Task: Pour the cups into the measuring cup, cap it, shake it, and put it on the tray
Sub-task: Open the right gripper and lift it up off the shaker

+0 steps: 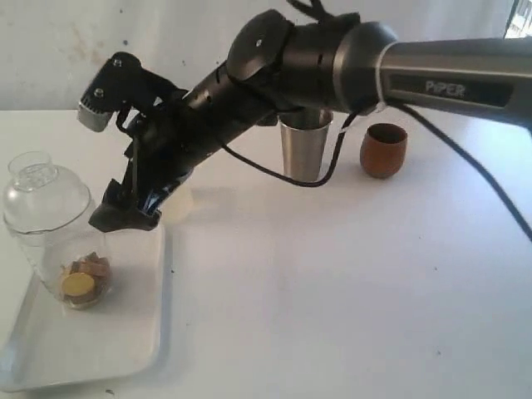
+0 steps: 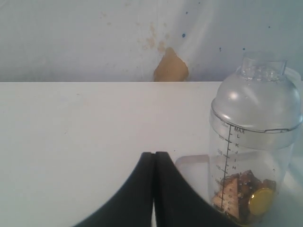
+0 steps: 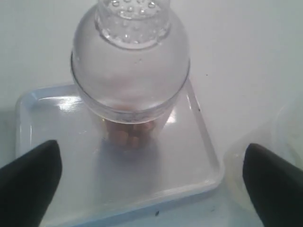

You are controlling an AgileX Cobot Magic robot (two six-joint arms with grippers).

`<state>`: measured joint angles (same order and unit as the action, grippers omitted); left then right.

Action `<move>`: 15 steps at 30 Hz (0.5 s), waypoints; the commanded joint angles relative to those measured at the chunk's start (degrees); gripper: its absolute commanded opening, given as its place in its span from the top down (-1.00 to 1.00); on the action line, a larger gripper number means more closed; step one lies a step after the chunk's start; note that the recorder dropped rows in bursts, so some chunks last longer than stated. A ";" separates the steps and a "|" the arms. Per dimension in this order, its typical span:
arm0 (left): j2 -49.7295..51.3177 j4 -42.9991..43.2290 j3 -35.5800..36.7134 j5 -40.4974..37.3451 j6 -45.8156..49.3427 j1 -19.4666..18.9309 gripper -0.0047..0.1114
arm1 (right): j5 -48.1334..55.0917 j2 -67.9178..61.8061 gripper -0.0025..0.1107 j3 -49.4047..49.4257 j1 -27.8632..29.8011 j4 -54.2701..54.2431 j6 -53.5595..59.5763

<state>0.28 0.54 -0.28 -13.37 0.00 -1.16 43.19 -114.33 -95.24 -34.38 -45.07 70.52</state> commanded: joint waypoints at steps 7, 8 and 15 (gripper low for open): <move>-0.28 -0.02 0.28 0.02 0.00 0.30 0.92 | 14.23 8.99 -0.73 0.03 0.20 6.77 -12.26; -0.28 -0.02 0.28 0.02 0.00 0.30 0.92 | 13.08 9.60 -0.70 0.03 0.20 7.09 -13.58; -0.28 -0.02 0.28 0.02 0.00 0.30 0.92 | 8.51 13.16 0.36 0.03 1.78 9.36 -24.46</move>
<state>0.28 0.54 -0.28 -13.37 0.00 -1.16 52.88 -102.65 -95.24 -33.84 -36.43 50.60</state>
